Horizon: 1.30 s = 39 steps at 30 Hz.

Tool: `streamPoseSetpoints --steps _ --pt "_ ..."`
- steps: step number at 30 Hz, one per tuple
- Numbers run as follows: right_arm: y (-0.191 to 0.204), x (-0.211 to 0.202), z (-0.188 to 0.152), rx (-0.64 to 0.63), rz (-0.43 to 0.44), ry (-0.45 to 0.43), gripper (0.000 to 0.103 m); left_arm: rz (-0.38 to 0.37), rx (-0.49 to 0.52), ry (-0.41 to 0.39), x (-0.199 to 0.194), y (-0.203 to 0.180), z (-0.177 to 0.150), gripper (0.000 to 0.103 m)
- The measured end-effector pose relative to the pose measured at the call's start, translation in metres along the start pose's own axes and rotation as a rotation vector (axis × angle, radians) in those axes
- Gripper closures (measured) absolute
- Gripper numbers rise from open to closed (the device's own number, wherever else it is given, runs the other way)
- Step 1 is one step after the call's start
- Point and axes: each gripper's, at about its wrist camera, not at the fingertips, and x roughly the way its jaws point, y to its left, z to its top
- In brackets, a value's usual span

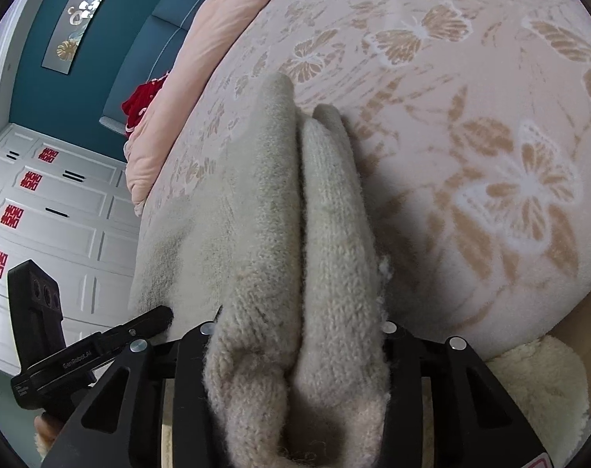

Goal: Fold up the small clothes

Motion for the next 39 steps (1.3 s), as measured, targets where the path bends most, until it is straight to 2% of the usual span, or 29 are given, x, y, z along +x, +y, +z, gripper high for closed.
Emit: streamPoseSetpoints --steps 6,15,21,26,30,35,39 --pt "0.046 -0.045 0.0 -0.077 0.015 -0.111 0.067 0.017 0.093 -0.129 -0.059 -0.023 0.002 0.056" --pt "0.112 -0.118 -0.008 -0.197 0.089 -0.297 0.068 -0.026 0.155 -0.324 -0.151 -0.033 0.001 0.057" --pt "0.175 -0.16 -0.007 -0.327 0.165 -0.408 0.068 -0.063 0.152 -0.469 -0.217 -0.024 -0.002 0.057" --pt "0.241 -0.183 -0.012 -0.466 0.249 -0.498 0.068 -0.078 0.143 -0.632 -0.287 0.001 -0.003 0.057" --pt "0.292 -0.191 -0.019 -0.558 0.325 -0.567 0.068 -0.065 0.149 -0.764 -0.342 0.027 -0.006 0.057" --pt "0.349 -0.183 -0.03 -0.647 0.402 -0.609 0.068 -0.022 0.155 -0.908 -0.395 0.066 -0.008 0.056" --pt "0.362 -0.142 -0.036 -0.618 0.432 -0.527 0.068 0.028 0.138 -0.942 -0.402 0.106 -0.01 0.055"
